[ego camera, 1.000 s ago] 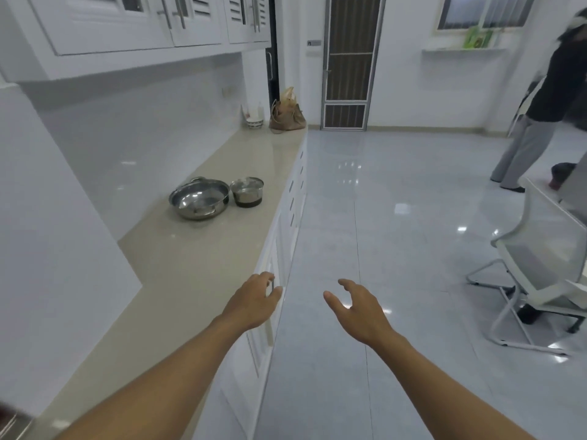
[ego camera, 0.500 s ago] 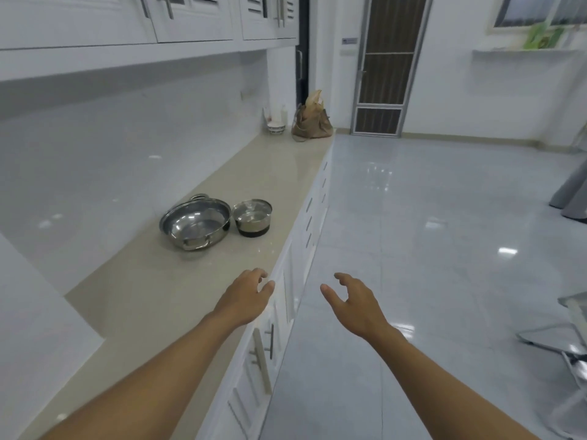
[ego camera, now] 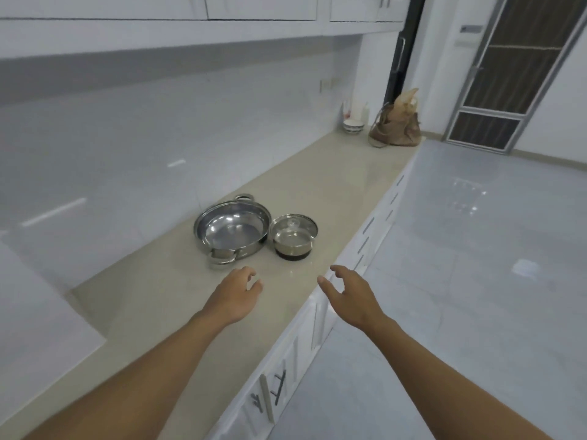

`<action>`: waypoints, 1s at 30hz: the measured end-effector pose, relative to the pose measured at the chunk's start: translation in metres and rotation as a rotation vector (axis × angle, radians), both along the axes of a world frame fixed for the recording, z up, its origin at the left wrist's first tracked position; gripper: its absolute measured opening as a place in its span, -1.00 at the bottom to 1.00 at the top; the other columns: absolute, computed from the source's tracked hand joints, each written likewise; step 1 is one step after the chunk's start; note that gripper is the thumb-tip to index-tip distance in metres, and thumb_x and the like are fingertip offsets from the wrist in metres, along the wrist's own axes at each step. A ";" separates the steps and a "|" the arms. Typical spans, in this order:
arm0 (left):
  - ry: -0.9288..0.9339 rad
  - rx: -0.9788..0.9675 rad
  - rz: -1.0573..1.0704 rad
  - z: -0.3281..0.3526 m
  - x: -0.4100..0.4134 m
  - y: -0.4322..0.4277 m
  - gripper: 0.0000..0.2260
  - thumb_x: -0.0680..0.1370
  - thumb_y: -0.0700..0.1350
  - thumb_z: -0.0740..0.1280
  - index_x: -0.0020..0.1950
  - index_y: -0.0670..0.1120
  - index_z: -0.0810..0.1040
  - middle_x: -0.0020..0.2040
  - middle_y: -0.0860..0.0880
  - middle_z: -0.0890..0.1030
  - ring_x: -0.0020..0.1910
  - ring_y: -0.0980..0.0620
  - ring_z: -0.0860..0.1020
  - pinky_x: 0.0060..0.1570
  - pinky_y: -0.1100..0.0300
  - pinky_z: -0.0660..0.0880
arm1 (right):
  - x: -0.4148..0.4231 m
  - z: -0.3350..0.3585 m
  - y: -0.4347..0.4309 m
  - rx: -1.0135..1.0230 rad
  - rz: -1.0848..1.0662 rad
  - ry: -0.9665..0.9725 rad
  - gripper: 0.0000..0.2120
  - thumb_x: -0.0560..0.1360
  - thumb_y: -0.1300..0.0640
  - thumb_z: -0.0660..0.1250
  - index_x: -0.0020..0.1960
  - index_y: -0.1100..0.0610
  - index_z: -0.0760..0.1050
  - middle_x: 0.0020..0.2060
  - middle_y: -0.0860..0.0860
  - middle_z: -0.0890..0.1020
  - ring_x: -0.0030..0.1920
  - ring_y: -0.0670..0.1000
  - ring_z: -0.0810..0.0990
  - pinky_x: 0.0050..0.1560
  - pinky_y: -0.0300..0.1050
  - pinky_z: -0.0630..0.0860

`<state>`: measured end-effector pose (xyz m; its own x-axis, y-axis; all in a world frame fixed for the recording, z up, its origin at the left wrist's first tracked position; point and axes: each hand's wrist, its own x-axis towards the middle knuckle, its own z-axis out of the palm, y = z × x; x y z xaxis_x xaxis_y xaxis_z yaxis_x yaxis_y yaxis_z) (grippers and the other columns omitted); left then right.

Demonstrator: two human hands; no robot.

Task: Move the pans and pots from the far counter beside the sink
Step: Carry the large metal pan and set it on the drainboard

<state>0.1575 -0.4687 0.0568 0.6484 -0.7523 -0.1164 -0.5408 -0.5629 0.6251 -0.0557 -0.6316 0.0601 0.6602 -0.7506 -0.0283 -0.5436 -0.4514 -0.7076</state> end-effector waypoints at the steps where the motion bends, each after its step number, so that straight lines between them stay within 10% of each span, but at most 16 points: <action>1: 0.003 -0.010 0.016 0.000 0.011 -0.008 -0.65 0.58 0.12 0.22 0.31 0.02 0.47 0.25 0.03 0.51 0.18 0.03 0.50 0.23 0.05 0.44 | 0.012 -0.001 -0.010 -0.005 0.007 0.001 -0.35 0.53 -0.31 0.19 0.48 0.06 0.32 0.38 0.05 0.48 0.37 0.04 0.44 0.35 -0.03 0.38; 20: 0.025 -0.059 0.248 -0.021 0.154 -0.095 -0.82 0.57 0.04 0.29 0.03 -0.06 0.53 -0.04 -0.05 0.59 0.00 -0.09 0.57 0.03 0.05 0.50 | 0.221 -0.013 -0.139 0.006 0.238 0.001 -0.60 0.56 -0.14 0.28 0.28 0.08 0.51 0.16 -0.03 0.61 0.22 0.03 0.54 0.13 -0.12 0.40; 30: 0.119 0.100 0.595 -0.049 0.187 -0.112 -0.76 0.58 0.01 0.23 0.10 -0.10 0.54 0.12 -0.14 0.52 0.10 -0.14 0.54 0.15 -0.04 0.51 | 0.349 -0.038 -0.203 -0.044 0.489 0.084 -0.55 0.54 -0.18 0.29 0.29 0.09 0.49 0.12 0.07 0.59 0.14 0.10 0.56 0.08 -0.14 0.38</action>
